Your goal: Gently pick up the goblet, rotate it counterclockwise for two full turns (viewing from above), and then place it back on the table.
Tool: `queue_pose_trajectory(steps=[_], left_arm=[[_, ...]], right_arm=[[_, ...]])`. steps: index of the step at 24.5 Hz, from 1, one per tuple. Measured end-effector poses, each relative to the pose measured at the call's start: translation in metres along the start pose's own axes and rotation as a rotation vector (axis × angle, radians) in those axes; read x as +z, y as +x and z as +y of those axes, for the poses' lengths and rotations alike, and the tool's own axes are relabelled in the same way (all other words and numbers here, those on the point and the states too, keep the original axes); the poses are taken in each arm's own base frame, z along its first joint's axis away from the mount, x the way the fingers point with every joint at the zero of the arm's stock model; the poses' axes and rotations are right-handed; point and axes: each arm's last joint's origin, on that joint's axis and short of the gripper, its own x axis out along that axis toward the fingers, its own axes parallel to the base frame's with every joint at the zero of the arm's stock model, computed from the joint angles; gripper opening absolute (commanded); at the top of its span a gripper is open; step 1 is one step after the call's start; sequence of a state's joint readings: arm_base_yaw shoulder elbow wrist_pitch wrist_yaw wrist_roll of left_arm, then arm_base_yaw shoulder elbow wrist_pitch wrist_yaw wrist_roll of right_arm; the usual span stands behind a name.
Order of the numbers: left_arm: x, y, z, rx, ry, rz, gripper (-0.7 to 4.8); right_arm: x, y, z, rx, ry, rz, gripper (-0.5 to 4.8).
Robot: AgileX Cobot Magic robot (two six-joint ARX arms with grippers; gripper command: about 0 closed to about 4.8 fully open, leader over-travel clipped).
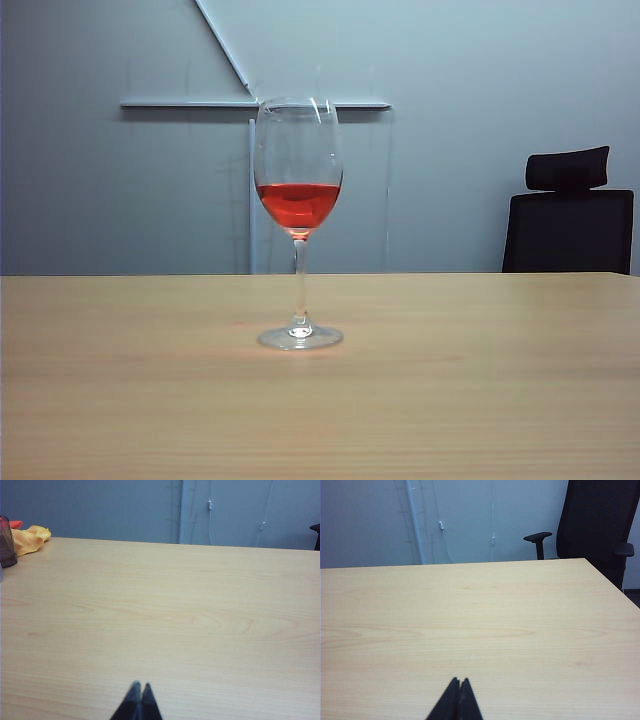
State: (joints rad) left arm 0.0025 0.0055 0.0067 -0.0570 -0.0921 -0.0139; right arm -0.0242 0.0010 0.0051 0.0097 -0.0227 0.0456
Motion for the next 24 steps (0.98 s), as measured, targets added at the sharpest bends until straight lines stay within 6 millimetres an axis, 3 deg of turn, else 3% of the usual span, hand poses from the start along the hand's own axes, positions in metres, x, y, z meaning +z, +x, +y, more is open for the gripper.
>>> queue_pose_trajectory(steps=[12, 17, 19, 21, 24], left_arm=[[0.000, 0.000, -0.002, -0.013, 0.001, 0.001, -0.05], [-0.003, 0.000, -0.017, -0.157, 0.017, 0.043, -0.05], [-0.007, 0.000, -0.026, -0.241, 0.033, 0.080, -0.05], [-0.009, -0.001, -0.032, -0.306, 0.047, 0.111, -0.05], [-0.014, -0.005, -0.044, -0.424, 0.075, 0.154, -0.05]], right_arm=[[0.002, 0.000, 0.001, 0.029, 0.027, -0.023, 0.00], [0.010, -0.001, 0.003, 0.112, 0.143, -0.095, 0.05], [0.012, -0.001, 0.005, 0.157, 0.206, -0.105, 0.38], [0.013, -0.001, 0.006, 0.194, 0.254, -0.091, 1.32], [0.025, 0.001, 0.008, 0.253, 0.258, -0.059, 1.93]])
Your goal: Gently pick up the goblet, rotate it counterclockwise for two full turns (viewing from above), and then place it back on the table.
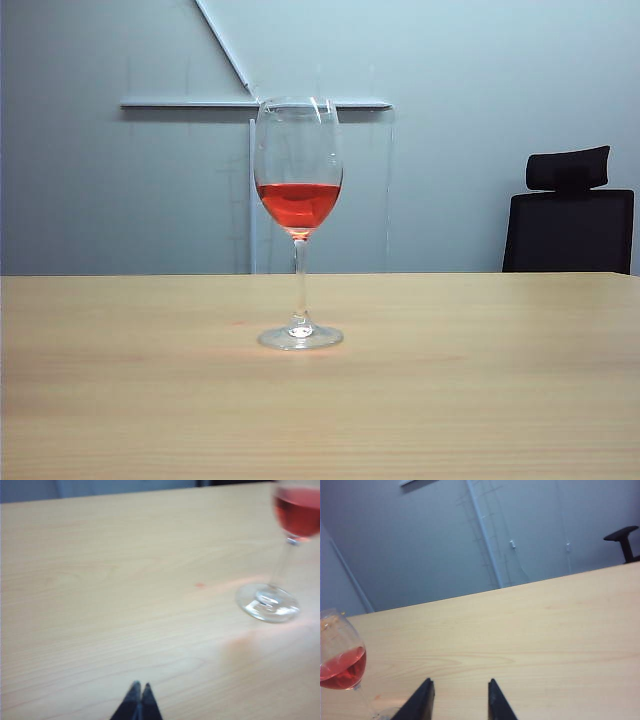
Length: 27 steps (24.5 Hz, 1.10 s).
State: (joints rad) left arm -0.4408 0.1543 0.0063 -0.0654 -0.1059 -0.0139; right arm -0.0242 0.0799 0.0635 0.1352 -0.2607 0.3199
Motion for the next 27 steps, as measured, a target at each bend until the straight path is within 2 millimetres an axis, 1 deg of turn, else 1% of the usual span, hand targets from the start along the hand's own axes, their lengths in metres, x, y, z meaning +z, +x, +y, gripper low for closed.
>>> queue_pose_trajectory(steps=[1, 5, 6, 7, 8, 11, 14, 17, 19, 22, 23, 25, 27], left_arm=[[0.000, 0.000, -0.002, -0.016, 0.003, 0.000, -0.05], [0.000, -0.001, -0.006, -0.056, 0.012, -0.002, -0.05], [0.000, -0.001, -0.007, -0.064, 0.014, -0.003, -0.05], [0.000, -0.001, -0.007, -0.065, 0.015, -0.003, -0.05], [0.000, -0.001, -0.007, -0.065, 0.014, -0.003, -0.05], [0.000, -0.001, -0.007, -0.064, 0.014, -0.003, -0.05], [0.000, -0.001, -0.007, -0.065, 0.014, -0.003, -0.05], [0.000, -0.001, -0.007, -0.065, 0.014, -0.003, -0.05], [0.000, -0.001, -0.007, -0.065, 0.014, -0.003, -0.05], [0.000, -0.001, -0.007, -0.064, 0.014, -0.003, -0.05], [0.000, -0.001, -0.007, -0.064, 0.014, -0.003, -0.05], [0.000, -0.001, -0.007, -0.064, 0.014, -0.003, -0.05], [0.000, -0.001, -0.007, -0.064, 0.014, -0.004, -0.05]], right_arm=[[0.003, 0.002, 0.001, 0.003, -0.012, 0.009, 2.12], [0.005, 0.014, 0.000, 0.045, -0.032, 0.085, 3.57], [0.004, 0.020, -0.001, 0.066, -0.033, 0.112, 3.81], [0.004, 0.025, -0.001, 0.089, -0.037, 0.129, 3.93], [0.003, 0.030, 0.000, 0.108, -0.041, 0.141, 4.00], [-0.007, 0.068, 0.018, 0.307, -0.170, 0.235, 4.00], [-0.027, 0.102, 0.042, 0.464, -0.251, 0.346, 4.00], [-0.048, 0.132, 0.061, 0.566, -0.291, 0.388, 4.00], [-0.064, 0.151, 0.069, 0.598, -0.295, 0.390, 4.00], [-0.081, 0.175, 0.070, 0.600, -0.296, 0.373, 4.00], [-0.092, 0.191, 0.069, 0.604, -0.291, 0.366, 4.00], [-0.102, 0.198, 0.069, 0.640, -0.280, 0.385, 4.00], [-0.106, 0.206, 0.072, 0.679, -0.273, 0.383, 4.00]])
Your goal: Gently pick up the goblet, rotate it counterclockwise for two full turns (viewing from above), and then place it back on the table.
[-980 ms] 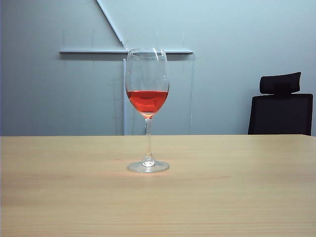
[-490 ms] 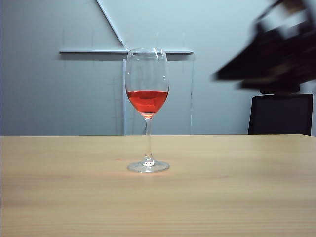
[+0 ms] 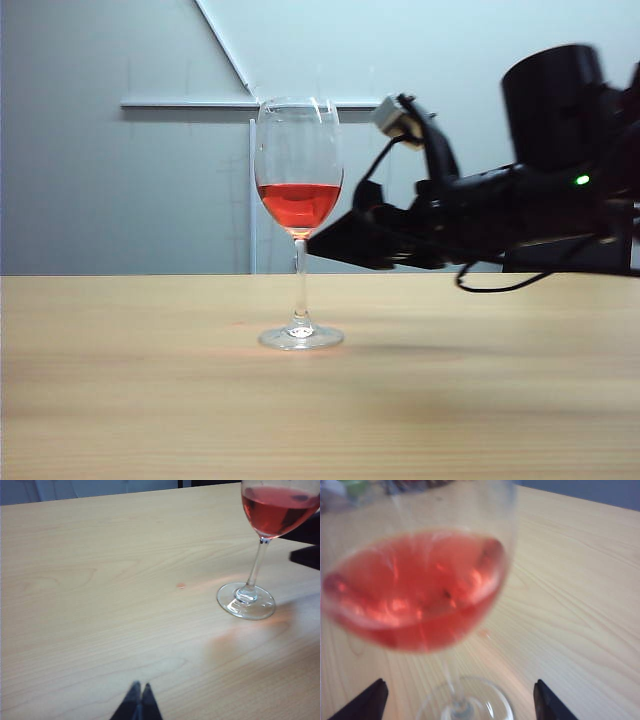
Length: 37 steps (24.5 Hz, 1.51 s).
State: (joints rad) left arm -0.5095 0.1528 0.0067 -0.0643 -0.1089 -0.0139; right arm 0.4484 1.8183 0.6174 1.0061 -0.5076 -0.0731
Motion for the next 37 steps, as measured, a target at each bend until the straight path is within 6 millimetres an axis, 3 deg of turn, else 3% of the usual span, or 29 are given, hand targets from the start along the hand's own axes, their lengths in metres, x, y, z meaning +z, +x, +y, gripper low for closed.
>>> queue_pose_trajectory(steps=[6, 10, 20, 26, 30, 32, 37], left_arm=[[0.000, 0.000, 0.000, 0.000, 0.000, 0.000, -0.05], [0.000, 0.000, 0.000, 0.000, 0.000, -0.001, -0.05], [0.000, 0.000, 0.000, 0.000, 0.000, -0.001, -0.05], [0.000, 0.000, 0.000, 0.000, 0.000, -0.001, -0.05], [0.000, 0.000, 0.000, 0.000, 0.000, -0.001, -0.05], [0.000, 0.000, 0.000, 0.000, 0.000, -0.001, -0.05], [0.000, 0.000, 0.000, 0.000, 0.000, -0.001, -0.05]], right_arm=[[0.002, 0.010, 0.005, 0.041, -0.016, -0.022, 3.96], [-0.001, 0.027, 0.003, 0.055, -0.018, -0.020, 3.95], [-0.003, 0.040, -0.002, 0.053, -0.004, -0.040, 3.63], [-0.005, 0.043, -0.004, 0.054, 0.011, -0.035, 2.72], [-0.005, 0.043, -0.004, 0.054, 0.015, -0.035, 2.54], [-0.005, 0.043, -0.003, 0.055, 0.015, -0.035, 2.07], [-0.004, 0.043, -0.003, 0.055, 0.036, -0.052, 2.07]])
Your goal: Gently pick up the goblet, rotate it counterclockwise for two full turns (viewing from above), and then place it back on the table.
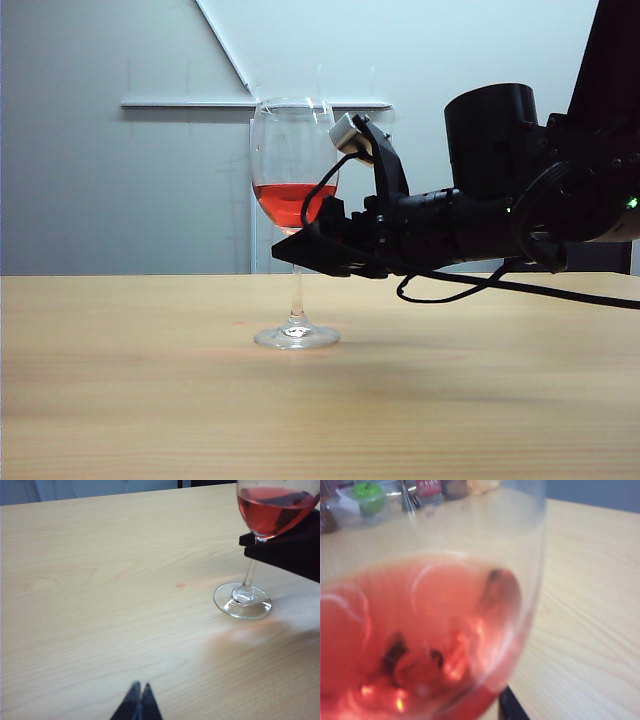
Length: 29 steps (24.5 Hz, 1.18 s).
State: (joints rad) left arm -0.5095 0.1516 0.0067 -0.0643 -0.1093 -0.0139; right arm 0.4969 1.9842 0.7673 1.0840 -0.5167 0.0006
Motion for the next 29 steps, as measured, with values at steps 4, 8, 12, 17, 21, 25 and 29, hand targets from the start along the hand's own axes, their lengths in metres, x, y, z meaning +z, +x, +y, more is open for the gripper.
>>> queue_pose_trajectory(steps=[4, 8, 12, 17, 21, 25, 29], left_arm=[[0.000, 0.000, 0.000, 0.000, 0.000, 0.000, -0.05], [0.000, 0.000, 0.000, 0.000, 0.000, 0.000, -0.05], [0.000, 0.000, 0.000, 0.000, 0.000, 0.000, -0.05], [0.000, 0.000, 0.000, 0.000, 0.000, 0.000, -0.05], [0.000, 0.000, 0.000, 0.000, 0.000, 0.000, -0.05], [0.000, 0.000, 0.000, 0.000, 0.000, 0.000, -0.05], [0.000, 0.000, 0.000, 0.000, 0.000, 0.000, -0.05]], right_arm=[[0.001, 0.000, 0.000, 0.000, -0.001, -0.009, 1.93], [0.001, 0.000, 0.000, 0.002, 0.013, -0.008, 1.43], [0.001, 0.001, 0.003, 0.013, 0.014, -0.013, 0.69], [0.001, 0.004, 0.008, 0.030, 0.012, -0.010, 0.14], [0.000, 0.005, 0.010, 0.038, 0.018, -0.009, -0.06], [0.001, 0.005, 0.010, 0.034, 0.065, -0.013, -0.06], [0.003, 0.004, 0.009, 0.033, 0.152, -0.032, -0.06]])
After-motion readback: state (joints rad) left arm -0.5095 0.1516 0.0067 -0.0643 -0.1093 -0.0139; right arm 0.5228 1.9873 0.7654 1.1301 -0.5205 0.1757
